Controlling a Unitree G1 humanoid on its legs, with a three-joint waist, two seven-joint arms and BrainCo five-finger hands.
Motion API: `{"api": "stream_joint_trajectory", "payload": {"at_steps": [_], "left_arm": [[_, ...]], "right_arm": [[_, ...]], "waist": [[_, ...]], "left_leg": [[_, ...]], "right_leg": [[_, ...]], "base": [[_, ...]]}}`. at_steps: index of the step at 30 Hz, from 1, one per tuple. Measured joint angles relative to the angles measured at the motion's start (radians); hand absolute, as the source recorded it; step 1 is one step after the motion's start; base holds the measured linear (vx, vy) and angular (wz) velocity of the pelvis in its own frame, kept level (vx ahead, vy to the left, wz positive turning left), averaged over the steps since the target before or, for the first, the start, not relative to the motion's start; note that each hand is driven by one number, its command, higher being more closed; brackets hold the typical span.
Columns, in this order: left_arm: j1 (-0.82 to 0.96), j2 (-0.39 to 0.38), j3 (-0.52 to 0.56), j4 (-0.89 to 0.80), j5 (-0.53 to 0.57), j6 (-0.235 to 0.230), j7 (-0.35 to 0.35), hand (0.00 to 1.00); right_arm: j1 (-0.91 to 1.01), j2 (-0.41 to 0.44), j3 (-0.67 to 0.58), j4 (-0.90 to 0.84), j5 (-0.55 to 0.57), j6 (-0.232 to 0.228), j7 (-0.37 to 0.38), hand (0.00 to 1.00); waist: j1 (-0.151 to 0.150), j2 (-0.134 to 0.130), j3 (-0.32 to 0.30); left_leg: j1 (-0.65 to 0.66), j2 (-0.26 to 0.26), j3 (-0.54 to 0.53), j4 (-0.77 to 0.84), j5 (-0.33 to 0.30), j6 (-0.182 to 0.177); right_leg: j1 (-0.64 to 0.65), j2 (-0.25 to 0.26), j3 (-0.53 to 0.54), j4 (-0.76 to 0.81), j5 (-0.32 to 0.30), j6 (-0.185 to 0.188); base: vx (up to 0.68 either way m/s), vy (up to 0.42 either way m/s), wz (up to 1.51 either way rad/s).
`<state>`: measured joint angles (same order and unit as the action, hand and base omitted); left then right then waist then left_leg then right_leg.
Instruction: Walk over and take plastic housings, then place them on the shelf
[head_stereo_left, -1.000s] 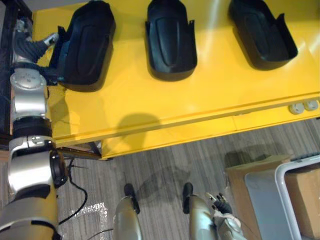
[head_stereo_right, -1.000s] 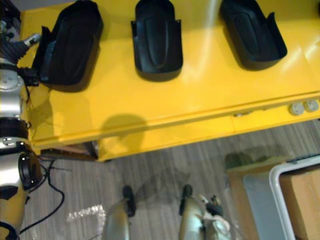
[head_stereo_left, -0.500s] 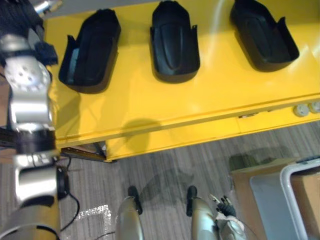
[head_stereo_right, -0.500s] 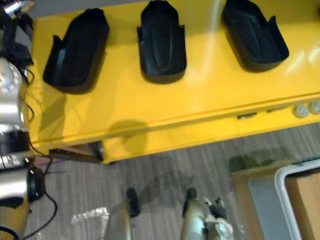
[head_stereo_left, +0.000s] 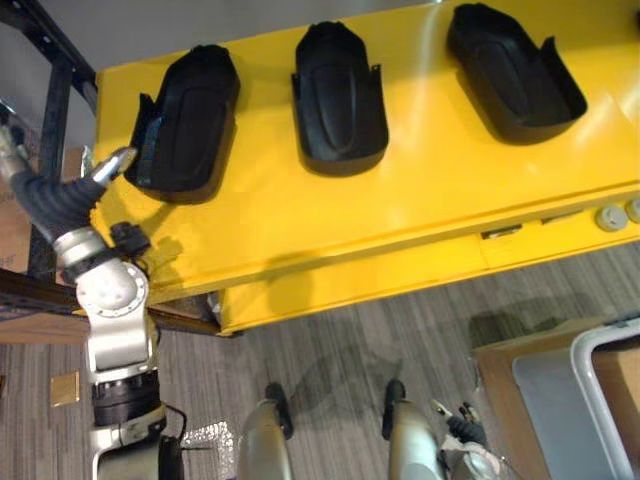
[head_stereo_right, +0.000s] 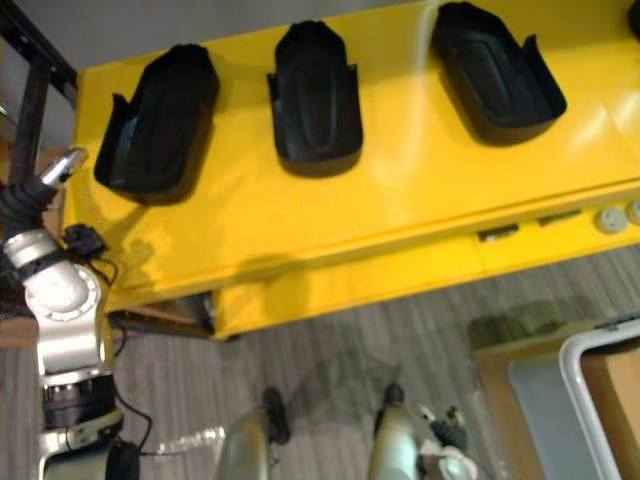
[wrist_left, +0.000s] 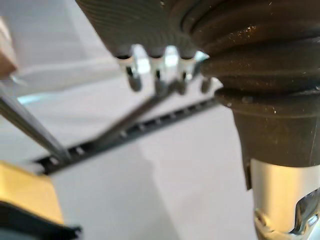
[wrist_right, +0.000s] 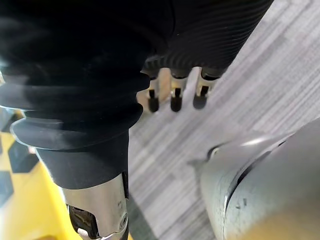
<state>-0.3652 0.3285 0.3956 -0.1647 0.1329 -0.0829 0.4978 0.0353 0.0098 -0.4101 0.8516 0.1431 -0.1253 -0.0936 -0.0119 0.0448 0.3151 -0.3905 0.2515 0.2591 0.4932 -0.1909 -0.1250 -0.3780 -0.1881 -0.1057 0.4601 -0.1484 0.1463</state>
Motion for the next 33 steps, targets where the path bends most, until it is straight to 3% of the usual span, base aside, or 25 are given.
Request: {"api": "stream_joint_trajectory", "payload": {"at_steps": [10,17,21,33], "left_arm": [[0.033,-0.024,0.03,0.038,-0.007,0.04,-0.015,0.0],[0.037,-0.024,0.03,0.097,-0.085,0.041,-0.077,0.0],[0.037,-0.01,0.017,0.184,-0.345,-0.013,-0.194,0.0],[0.036,0.054,-0.077,0.253,-0.718,-0.083,-0.296,0.0]], "right_arm": [[0.0,0.0,0.001,-0.009,-0.012,0.004,0.001,0.0],[0.0,-0.001,0.001,-0.019,-0.014,0.018,0.001,0.0],[0.0,-0.005,0.004,-0.02,-0.019,0.021,0.002,0.0],[0.002,-0.029,0.023,-0.021,-0.02,0.022,0.002,0.0]], "waist": [[-0.001,0.0,0.0],[0.0,0.0,-0.001],[0.0,0.0,-0.001],[-0.002,0.002,-0.002]], "left_leg": [[-0.016,0.012,-0.002,0.033,-0.024,0.001],[-0.023,0.017,-0.002,0.038,-0.027,0.001],[-0.026,0.021,0.0,0.038,-0.028,0.0],[-0.011,0.037,0.019,0.037,-0.031,-0.005]], "right_leg": [[-0.002,0.006,0.001,0.001,0.0,0.0],[-0.006,0.009,0.001,0.0,0.0,0.0],[-0.009,0.013,0.004,-0.002,0.0,0.0],[-0.015,0.03,0.026,-0.003,0.0,-0.001]], "base": [[0.0,0.002,-0.02],[0.0,0.0,0.0],[0.0,-0.003,-0.01],[0.01,-0.016,-0.06]]}}
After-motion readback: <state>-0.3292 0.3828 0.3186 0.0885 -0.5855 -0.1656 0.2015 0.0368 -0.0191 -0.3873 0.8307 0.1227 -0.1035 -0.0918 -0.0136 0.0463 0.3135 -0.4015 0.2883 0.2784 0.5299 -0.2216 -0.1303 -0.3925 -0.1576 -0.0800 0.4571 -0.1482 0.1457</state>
